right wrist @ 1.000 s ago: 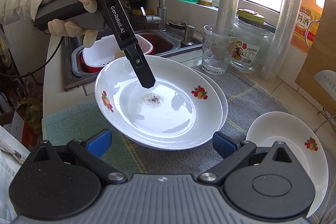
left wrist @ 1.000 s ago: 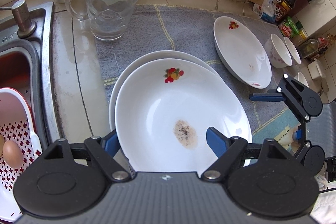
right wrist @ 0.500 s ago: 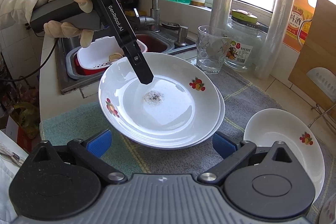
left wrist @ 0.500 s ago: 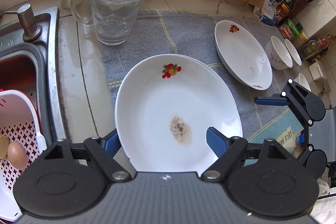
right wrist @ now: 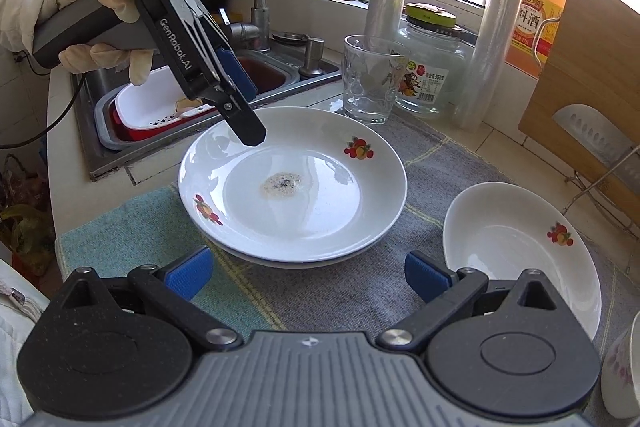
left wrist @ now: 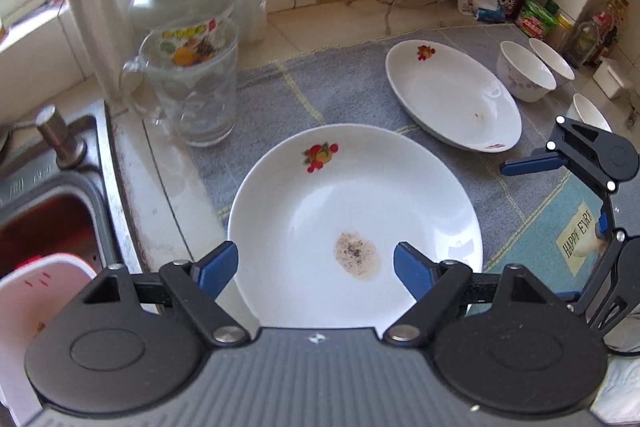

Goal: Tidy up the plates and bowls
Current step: 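Move the left tool toward the next white plate on the towel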

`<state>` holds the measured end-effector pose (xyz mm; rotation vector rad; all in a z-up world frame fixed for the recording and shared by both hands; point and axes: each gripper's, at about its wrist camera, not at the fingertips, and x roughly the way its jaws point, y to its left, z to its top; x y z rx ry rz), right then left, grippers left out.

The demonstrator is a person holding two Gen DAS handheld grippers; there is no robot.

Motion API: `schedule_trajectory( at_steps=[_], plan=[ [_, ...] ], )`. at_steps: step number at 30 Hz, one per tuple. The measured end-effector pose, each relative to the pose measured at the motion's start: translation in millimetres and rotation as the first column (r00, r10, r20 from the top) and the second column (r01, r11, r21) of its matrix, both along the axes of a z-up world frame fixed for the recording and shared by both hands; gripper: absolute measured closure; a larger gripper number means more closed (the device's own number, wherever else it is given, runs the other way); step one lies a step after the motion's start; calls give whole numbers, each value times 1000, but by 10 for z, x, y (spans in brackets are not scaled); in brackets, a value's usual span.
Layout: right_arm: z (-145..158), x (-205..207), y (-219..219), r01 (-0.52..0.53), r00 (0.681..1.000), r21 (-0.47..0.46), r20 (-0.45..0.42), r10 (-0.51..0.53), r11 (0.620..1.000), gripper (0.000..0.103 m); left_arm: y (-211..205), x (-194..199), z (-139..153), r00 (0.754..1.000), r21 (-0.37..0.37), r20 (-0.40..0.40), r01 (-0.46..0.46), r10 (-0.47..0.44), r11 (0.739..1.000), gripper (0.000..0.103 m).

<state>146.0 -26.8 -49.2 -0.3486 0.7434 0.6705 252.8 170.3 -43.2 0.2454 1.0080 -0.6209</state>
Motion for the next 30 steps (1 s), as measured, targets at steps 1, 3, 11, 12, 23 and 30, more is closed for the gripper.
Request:
schedule_trajectory(
  at_steps=[1,3,11,12,23,30],
  plan=[
    [-1,1,-46,20,1000,-9,1,-20,1000,0,-91,-50,33,999,-5,43,31,-31,999,15],
    [-10,17,-155,69,998,-29,6,-68,997,0,-245,-114,63,992,-23,101,77,-75,997,13],
    [-121,127,-776,250,968,-66,5,-250,966,0,-898,74,-25,987,-87,118,119,-109,989,12],
    [-145,134,-845,259,966,-65,1,-259,964,0,-962,106,-32,987,-90,117,123,-112,988,12],
    [-468,360,-1264,280,958,-35,-61,-282,959,0,-1618,546,-216,989,-58,74,135,-130,989,12],
    [-522,473,-1388,277,959,14,-56,-276,961,0,-1838,870,-368,989,-19,20,147,-147,989,12]
  ],
)
